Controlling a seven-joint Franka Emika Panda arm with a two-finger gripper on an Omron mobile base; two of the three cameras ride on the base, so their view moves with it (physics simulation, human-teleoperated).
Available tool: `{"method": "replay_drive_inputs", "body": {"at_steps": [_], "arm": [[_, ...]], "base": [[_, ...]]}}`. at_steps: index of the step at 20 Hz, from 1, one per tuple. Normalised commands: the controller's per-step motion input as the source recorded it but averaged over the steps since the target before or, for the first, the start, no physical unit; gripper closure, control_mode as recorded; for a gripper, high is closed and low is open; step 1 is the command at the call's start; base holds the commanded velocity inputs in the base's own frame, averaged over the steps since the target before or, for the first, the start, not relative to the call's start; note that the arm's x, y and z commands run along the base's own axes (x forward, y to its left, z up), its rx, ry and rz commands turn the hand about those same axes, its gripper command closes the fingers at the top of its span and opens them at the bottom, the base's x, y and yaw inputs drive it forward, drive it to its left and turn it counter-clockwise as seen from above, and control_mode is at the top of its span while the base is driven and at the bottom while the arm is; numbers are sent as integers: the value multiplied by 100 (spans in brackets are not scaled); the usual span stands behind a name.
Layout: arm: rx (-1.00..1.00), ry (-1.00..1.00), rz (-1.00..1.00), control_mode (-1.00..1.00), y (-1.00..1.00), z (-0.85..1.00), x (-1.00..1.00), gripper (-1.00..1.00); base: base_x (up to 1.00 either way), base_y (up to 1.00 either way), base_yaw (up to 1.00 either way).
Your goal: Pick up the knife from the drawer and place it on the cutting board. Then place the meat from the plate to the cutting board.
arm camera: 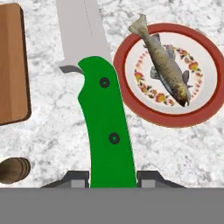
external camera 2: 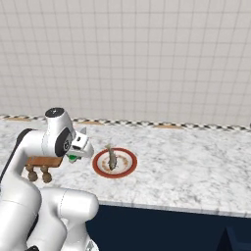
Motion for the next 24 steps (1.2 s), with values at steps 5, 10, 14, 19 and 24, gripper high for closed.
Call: {"method": "replay_drive_inputs", "body": {"at_steps": [5,10,14,19,24], "arm": [[0,4,11,-100,-1,0,9,100],[-1,3,23,-100,34,-23,37,100],[-2,5,28,-100,77,-16,47,100],[-7,14,26,-100,47,0,26,100],[-5,7,23,-100,17,1,6,100]], "base": [[0,0,0],[0,0,0],[0,0,0],[0,0,0],[0,0,0]]}}
